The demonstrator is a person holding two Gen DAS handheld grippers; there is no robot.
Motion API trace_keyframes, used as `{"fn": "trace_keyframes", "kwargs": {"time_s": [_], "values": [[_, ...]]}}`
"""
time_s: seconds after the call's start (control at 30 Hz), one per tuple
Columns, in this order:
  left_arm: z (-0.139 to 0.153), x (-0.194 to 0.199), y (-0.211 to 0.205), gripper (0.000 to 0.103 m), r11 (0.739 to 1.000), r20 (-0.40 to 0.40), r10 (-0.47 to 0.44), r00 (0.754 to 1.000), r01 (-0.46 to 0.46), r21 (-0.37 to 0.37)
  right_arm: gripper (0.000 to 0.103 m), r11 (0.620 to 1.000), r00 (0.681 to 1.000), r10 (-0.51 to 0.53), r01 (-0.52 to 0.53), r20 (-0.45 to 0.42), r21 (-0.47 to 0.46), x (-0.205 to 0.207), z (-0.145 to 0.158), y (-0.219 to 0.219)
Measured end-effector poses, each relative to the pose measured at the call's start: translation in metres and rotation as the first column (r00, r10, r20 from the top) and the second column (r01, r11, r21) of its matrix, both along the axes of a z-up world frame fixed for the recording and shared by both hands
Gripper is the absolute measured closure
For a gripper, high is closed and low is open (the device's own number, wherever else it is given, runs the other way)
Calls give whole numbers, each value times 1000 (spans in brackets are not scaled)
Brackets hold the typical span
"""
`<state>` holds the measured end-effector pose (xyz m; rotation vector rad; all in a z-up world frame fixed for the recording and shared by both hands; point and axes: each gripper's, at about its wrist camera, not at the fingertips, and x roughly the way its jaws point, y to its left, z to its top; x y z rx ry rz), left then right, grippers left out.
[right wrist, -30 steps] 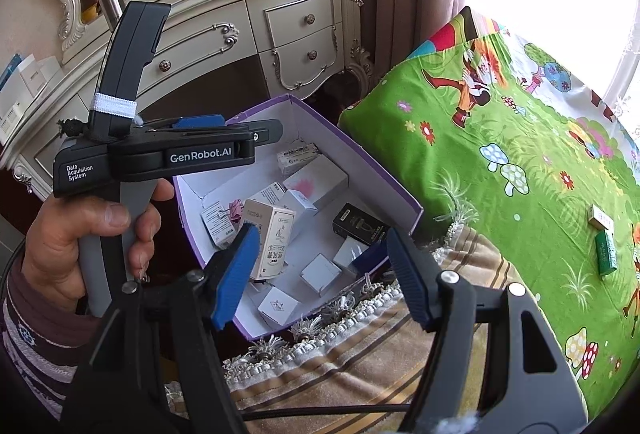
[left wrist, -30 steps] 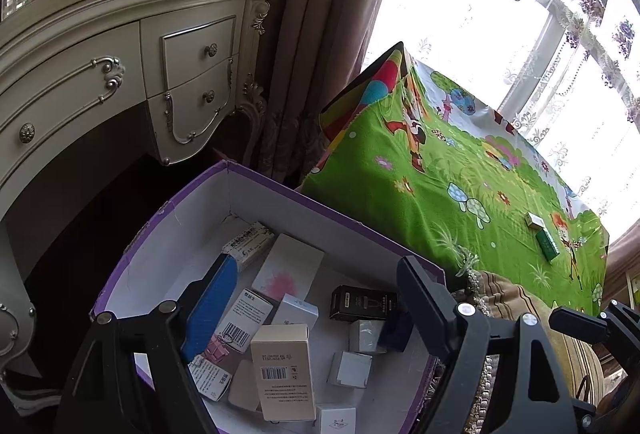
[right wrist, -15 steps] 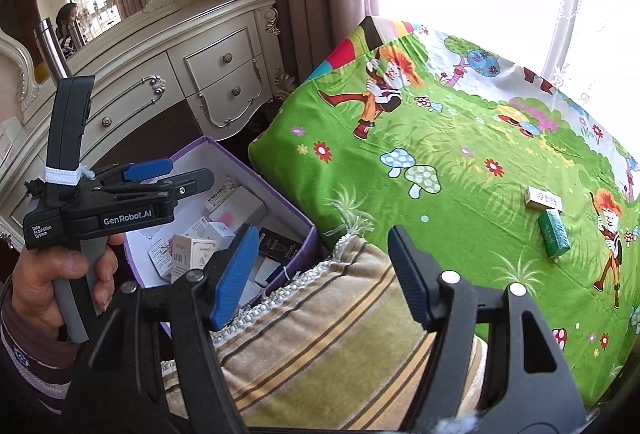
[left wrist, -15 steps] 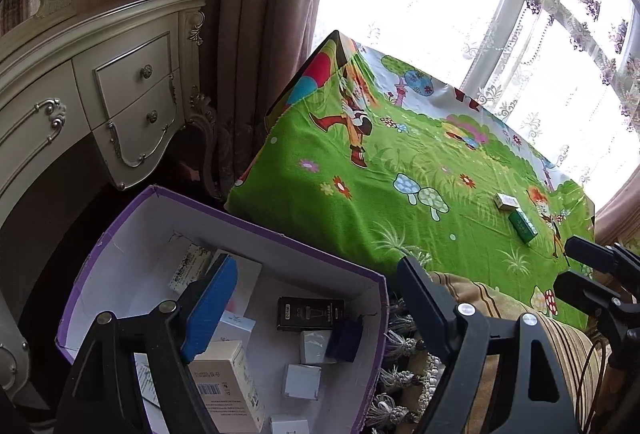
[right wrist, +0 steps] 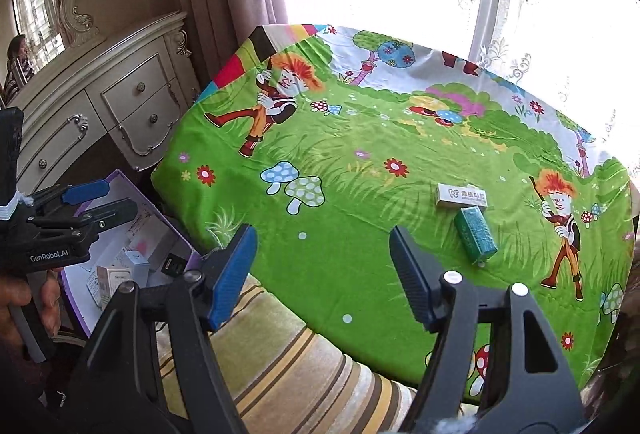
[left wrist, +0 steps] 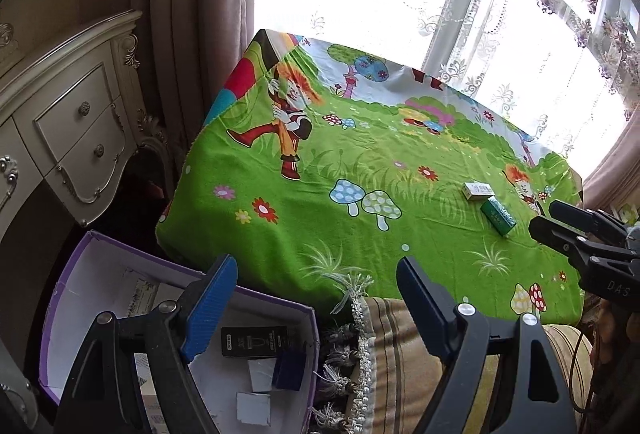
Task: Organize rigid objects
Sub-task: 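Move both open tools back to the last boxes on the bed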
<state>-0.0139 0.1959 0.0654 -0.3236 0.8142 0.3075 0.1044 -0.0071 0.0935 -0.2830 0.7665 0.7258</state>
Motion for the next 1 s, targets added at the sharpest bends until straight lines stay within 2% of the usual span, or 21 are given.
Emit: {"fn": "trace_keyframes", "kwargs": {"time_s": [0.47, 0.63, 0.77, 0.87, 1.0], "values": [[1, 69, -42, 20, 994, -37, -109, 993, 110, 18, 31, 989, 989, -145, 144, -33, -31, 77, -27, -48], [0, 99, -60, 20, 989, -45, -150, 988, 150, 0, 31, 980, 979, -196, 193, -62, -50, 112, -41, -75], [-5, 139, -77, 20, 982, -57, -184, 981, 182, -42, 31, 975, 974, -210, 203, -85, -93, 140, -63, -88], [-11, 171, -89, 16, 974, -65, -206, 976, 199, -106, 31, 975, 973, -200, 186, -116, -118, 157, -79, -88], [-26, 212, -101, 14, 969, -95, -185, 978, 165, -185, 31, 975, 972, -185, 164, -144, -147, 173, -98, -82]]}}
